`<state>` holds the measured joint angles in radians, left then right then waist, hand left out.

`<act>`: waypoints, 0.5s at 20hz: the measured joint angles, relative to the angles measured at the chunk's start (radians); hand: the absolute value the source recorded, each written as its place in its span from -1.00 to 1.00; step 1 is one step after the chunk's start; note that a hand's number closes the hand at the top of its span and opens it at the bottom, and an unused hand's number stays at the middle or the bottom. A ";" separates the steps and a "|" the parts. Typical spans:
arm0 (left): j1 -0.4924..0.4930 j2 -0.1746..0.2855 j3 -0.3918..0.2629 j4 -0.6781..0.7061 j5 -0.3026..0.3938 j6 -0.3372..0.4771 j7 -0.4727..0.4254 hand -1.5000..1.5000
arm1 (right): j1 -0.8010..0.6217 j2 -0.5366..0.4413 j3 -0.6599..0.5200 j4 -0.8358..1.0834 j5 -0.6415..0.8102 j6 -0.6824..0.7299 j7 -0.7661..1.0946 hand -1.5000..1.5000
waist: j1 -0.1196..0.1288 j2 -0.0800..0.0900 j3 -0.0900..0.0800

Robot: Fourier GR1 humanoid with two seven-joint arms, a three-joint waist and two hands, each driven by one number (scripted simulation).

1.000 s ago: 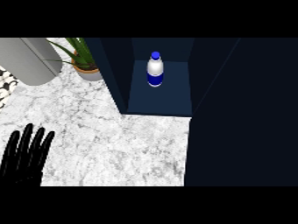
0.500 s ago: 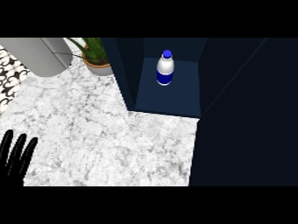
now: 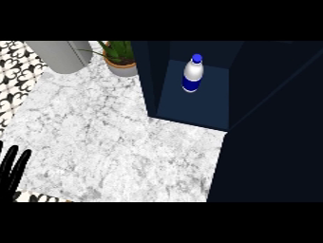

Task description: Pick up the bottled water, place it into the cabinet and close the cabinet

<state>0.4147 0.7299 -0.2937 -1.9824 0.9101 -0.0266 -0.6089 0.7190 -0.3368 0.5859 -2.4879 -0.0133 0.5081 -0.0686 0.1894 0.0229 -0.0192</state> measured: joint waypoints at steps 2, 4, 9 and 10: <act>0.003 0.008 0.004 0.003 0.003 -0.013 0.002 -1.00 | -0.029 -0.006 -0.002 0.000 -0.002 0.001 0.012 1.00 | 0.010 0.001 -0.002; -0.001 0.018 0.014 0.007 0.008 -0.025 0.004 -1.00 | -0.060 -0.016 -0.006 0.001 -0.004 0.008 0.022 1.00 | 0.021 0.003 -0.004; -0.007 0.037 0.027 0.008 0.013 -0.048 0.009 -1.00 | -0.169 -0.059 -0.036 0.001 -0.006 0.037 0.040 1.00 | 0.060 0.002 -0.011; -0.008 0.041 0.030 0.010 0.016 -0.052 0.012 -1.00 | -0.194 -0.063 -0.036 0.002 -0.006 0.040 0.048 1.00 | 0.063 0.002 -0.011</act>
<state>0.4065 0.7713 -0.2633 -1.9724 0.9259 -0.0787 -0.5972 0.5254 -0.3996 0.5495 -2.4855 -0.0194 0.5483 -0.0204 0.2524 0.0250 -0.0302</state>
